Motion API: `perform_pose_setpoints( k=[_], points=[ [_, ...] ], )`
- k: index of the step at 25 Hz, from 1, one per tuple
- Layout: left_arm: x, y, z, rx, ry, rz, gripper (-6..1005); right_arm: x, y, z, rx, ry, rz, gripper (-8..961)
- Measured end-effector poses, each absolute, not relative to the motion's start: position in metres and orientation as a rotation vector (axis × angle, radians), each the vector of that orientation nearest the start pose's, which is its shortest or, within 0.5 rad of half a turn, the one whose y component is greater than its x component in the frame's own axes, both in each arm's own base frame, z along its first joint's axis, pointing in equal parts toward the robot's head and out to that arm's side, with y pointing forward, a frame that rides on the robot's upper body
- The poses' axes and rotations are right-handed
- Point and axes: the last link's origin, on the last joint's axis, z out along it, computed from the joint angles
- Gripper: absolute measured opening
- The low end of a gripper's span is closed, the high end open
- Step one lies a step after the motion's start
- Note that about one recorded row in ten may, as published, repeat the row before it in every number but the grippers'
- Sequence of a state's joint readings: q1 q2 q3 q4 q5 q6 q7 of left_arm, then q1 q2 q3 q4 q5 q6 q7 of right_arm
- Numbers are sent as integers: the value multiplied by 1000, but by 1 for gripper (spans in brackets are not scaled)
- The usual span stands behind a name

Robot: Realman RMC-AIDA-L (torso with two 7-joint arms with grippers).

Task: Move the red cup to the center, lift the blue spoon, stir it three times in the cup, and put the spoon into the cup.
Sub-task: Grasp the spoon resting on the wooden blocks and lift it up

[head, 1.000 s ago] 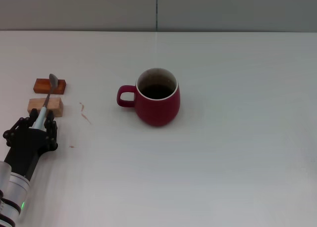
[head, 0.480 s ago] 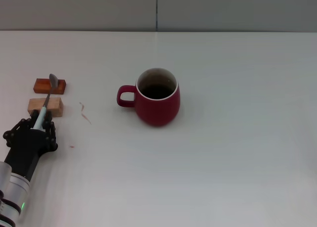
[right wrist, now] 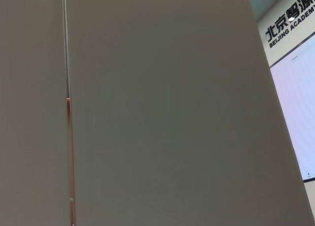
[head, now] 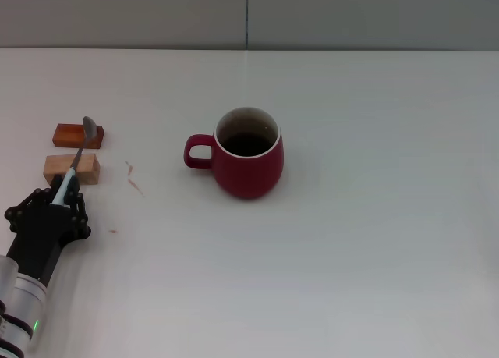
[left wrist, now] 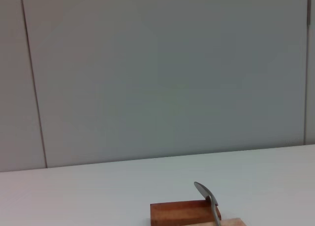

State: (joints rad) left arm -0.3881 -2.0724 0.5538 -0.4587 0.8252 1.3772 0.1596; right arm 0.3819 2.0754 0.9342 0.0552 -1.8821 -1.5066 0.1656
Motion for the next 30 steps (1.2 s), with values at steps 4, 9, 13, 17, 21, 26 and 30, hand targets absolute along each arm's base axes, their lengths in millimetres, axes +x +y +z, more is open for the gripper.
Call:
perform_pose_setpoints(
  k=[4,9,13,17,21,26,30],
  points=[
    [-354,229,-68,-1642,-660,-453,175,370,285,80,-999,437,762,704],
    [-354,229,-68,-1640,-669,-461,147,370,285,80,-997,430,765,704],
    [-354,229,-68,-1638,-685,-478,147,370,285,80,-997,430,765,704],
    [-352,229,-69,-1655,-683,-493,146,370,285,80,-997,430,765,705],
    [-351,230,-69,-1663,-698,-531,146,370,285,80,-997,430,765,705],
    [-351,230,-66,-1669,-714,-585,146,370,285,80,-997,430,765,705],
    [-352,230,-65,-1667,-716,-590,146,370,285,80,-997,430,765,704]
  ],
)
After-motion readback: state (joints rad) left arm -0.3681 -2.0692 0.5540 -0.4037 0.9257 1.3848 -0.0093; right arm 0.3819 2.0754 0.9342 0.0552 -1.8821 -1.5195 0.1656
